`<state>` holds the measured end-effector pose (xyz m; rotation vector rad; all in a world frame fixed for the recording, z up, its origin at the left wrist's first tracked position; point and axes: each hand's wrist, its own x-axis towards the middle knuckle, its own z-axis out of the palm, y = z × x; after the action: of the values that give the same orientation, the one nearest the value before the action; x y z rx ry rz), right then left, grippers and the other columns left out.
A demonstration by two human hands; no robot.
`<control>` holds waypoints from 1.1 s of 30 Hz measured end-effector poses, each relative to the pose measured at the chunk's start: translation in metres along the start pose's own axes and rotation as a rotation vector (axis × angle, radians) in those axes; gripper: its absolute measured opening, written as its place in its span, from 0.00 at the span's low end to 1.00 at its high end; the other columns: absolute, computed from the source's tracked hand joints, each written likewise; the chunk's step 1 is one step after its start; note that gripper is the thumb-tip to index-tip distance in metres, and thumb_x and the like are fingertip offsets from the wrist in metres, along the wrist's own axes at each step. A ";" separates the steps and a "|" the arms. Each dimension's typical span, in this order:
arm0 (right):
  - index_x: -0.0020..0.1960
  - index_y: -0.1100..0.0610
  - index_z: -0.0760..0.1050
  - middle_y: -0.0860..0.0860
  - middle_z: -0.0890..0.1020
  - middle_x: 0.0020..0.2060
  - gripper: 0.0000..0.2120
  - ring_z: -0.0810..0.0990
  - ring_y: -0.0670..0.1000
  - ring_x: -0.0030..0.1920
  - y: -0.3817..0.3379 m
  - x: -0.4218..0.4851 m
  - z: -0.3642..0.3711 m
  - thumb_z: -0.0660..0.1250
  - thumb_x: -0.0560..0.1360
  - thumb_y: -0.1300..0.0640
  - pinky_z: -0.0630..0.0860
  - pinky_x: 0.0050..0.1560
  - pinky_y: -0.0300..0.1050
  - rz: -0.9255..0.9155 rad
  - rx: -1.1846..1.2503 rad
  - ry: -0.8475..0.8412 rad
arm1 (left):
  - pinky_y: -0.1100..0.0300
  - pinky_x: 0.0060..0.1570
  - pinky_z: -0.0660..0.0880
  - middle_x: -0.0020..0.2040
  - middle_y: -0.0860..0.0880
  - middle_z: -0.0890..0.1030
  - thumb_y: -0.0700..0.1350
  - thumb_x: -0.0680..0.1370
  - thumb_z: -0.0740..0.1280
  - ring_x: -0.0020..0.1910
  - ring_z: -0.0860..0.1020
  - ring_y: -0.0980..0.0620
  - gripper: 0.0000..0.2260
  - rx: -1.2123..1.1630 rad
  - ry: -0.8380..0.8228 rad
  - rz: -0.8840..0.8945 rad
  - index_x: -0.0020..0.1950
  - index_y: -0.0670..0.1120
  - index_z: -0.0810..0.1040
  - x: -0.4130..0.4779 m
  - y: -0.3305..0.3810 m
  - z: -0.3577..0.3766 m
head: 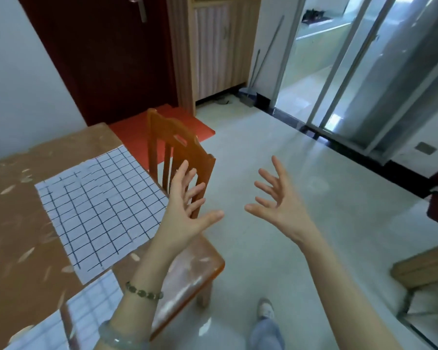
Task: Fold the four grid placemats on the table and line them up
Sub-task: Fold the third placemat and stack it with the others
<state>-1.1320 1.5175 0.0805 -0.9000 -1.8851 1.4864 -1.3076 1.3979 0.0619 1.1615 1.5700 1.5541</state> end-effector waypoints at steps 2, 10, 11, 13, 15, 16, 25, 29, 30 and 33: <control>0.72 0.34 0.47 0.49 0.64 0.72 0.54 0.70 0.48 0.68 0.014 0.021 -0.030 0.78 0.58 0.47 0.70 0.66 0.57 0.014 0.026 -0.010 | 0.57 0.67 0.70 0.76 0.55 0.60 0.49 0.66 0.79 0.69 0.69 0.61 0.47 -0.004 0.023 0.004 0.74 0.64 0.52 0.027 -0.004 0.027; 0.74 0.38 0.47 0.47 0.65 0.71 0.52 0.71 0.45 0.66 0.051 0.131 -0.155 0.76 0.66 0.64 0.72 0.66 0.48 0.030 0.036 -0.147 | 0.66 0.64 0.68 0.74 0.57 0.61 0.47 0.66 0.76 0.67 0.67 0.66 0.46 0.032 0.184 -0.046 0.75 0.60 0.51 0.133 -0.017 0.119; 0.75 0.38 0.47 0.48 0.65 0.71 0.52 0.71 0.45 0.67 0.053 0.143 -0.165 0.76 0.67 0.64 0.71 0.66 0.47 0.027 0.032 -0.176 | 0.68 0.63 0.68 0.74 0.58 0.61 0.47 0.66 0.76 0.67 0.67 0.67 0.46 0.047 0.213 -0.048 0.75 0.60 0.51 0.142 -0.018 0.126; 0.75 0.40 0.47 0.48 0.65 0.71 0.51 0.70 0.45 0.67 0.056 0.168 -0.179 0.76 0.67 0.65 0.71 0.66 0.47 0.027 0.035 -0.226 | 0.69 0.63 0.67 0.74 0.58 0.60 0.48 0.66 0.76 0.68 0.67 0.66 0.45 0.067 0.263 -0.060 0.75 0.61 0.51 0.157 -0.019 0.137; 0.75 0.40 0.48 0.47 0.65 0.71 0.50 0.70 0.45 0.67 0.058 0.191 -0.189 0.75 0.67 0.65 0.71 0.66 0.47 0.028 0.043 -0.277 | 0.64 0.66 0.67 0.75 0.57 0.60 0.50 0.65 0.75 0.69 0.67 0.62 0.45 0.067 0.319 -0.081 0.73 0.63 0.52 0.170 -0.022 0.143; 0.75 0.40 0.48 0.47 0.65 0.71 0.50 0.70 0.45 0.67 0.060 0.203 -0.192 0.75 0.67 0.65 0.71 0.66 0.46 0.027 0.048 -0.304 | 0.62 0.67 0.67 0.75 0.57 0.60 0.50 0.65 0.75 0.69 0.67 0.61 0.44 0.071 0.346 -0.087 0.73 0.64 0.52 0.176 -0.023 0.145; 0.74 0.38 0.49 0.47 0.65 0.72 0.48 0.70 0.45 0.68 0.075 0.323 -0.165 0.75 0.68 0.64 0.70 0.67 0.49 -0.008 0.036 -0.520 | 0.60 0.66 0.67 0.76 0.56 0.60 0.47 0.65 0.76 0.69 0.68 0.61 0.47 0.157 0.569 -0.136 0.77 0.59 0.52 0.240 -0.048 0.113; 0.76 0.41 0.47 0.47 0.65 0.72 0.50 0.70 0.45 0.68 0.080 0.396 -0.146 0.76 0.68 0.63 0.70 0.67 0.49 -0.024 0.017 -0.570 | 0.59 0.67 0.67 0.76 0.55 0.59 0.48 0.65 0.75 0.70 0.67 0.58 0.48 0.179 0.655 -0.137 0.78 0.57 0.51 0.287 -0.066 0.089; 0.76 0.41 0.47 0.47 0.65 0.71 0.50 0.70 0.46 0.68 0.080 0.415 -0.140 0.76 0.68 0.62 0.71 0.67 0.49 -0.026 0.012 -0.583 | 0.59 0.67 0.67 0.77 0.55 0.59 0.48 0.65 0.75 0.70 0.67 0.59 0.47 0.181 0.668 -0.136 0.78 0.57 0.51 0.300 -0.071 0.084; 0.76 0.40 0.47 0.47 0.66 0.71 0.50 0.70 0.46 0.68 0.077 0.471 -0.122 0.76 0.68 0.62 0.70 0.67 0.49 -0.018 0.005 -0.633 | 0.63 0.63 0.71 0.76 0.55 0.60 0.47 0.65 0.75 0.70 0.67 0.60 0.47 0.189 0.712 -0.156 0.78 0.57 0.52 0.339 -0.082 0.066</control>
<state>-1.3132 1.9736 0.0457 -0.4236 -2.3051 1.9164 -1.3992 1.7385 0.0231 0.5612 2.2375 1.8508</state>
